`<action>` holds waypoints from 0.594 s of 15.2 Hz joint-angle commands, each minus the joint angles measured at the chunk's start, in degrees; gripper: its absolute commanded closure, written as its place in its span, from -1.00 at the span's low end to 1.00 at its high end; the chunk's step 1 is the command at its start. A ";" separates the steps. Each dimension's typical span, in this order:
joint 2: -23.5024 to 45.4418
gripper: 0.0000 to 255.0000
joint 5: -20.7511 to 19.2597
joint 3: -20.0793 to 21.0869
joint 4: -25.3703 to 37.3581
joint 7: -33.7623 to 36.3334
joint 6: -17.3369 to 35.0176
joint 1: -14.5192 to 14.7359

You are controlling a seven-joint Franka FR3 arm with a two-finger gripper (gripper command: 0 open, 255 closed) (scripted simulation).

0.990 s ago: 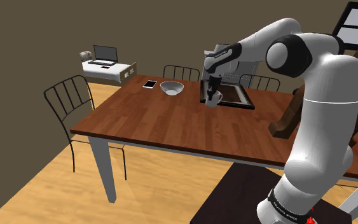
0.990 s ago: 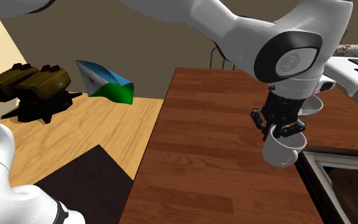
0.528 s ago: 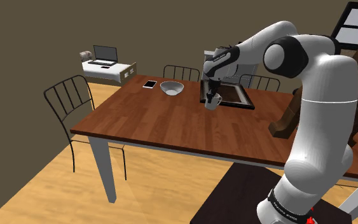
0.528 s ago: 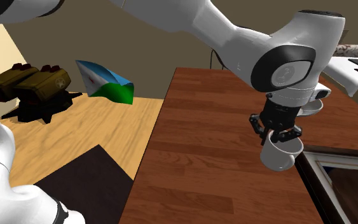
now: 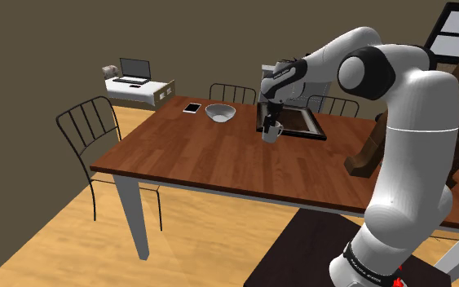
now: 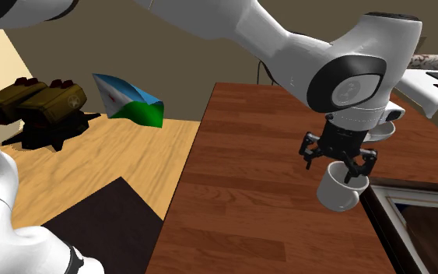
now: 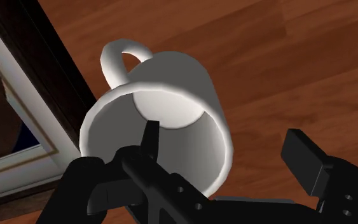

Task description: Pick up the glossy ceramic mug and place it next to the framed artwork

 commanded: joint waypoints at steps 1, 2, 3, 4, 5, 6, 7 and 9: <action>0.00 -1.00 0.00 0.00 0.00 0.00 0.00 0.00; 0.00 -1.00 0.00 0.00 0.00 0.00 0.00 0.00; -1.03 -1.00 -0.35 -0.14 0.54 0.23 -1.54 0.14; -2.01 -1.00 -0.68 -0.26 1.15 0.43 -3.09 0.27; -2.92 -1.00 -1.00 -0.37 1.85 0.63 -4.68 0.39; -3.61 -1.00 -1.23 -0.44 2.45 0.78 -5.94 0.47; -3.61 -1.00 -1.23 -0.44 2.45 0.78 -5.94 0.47; -3.61 -1.00 -1.23 -0.44 2.45 0.78 -5.94 0.47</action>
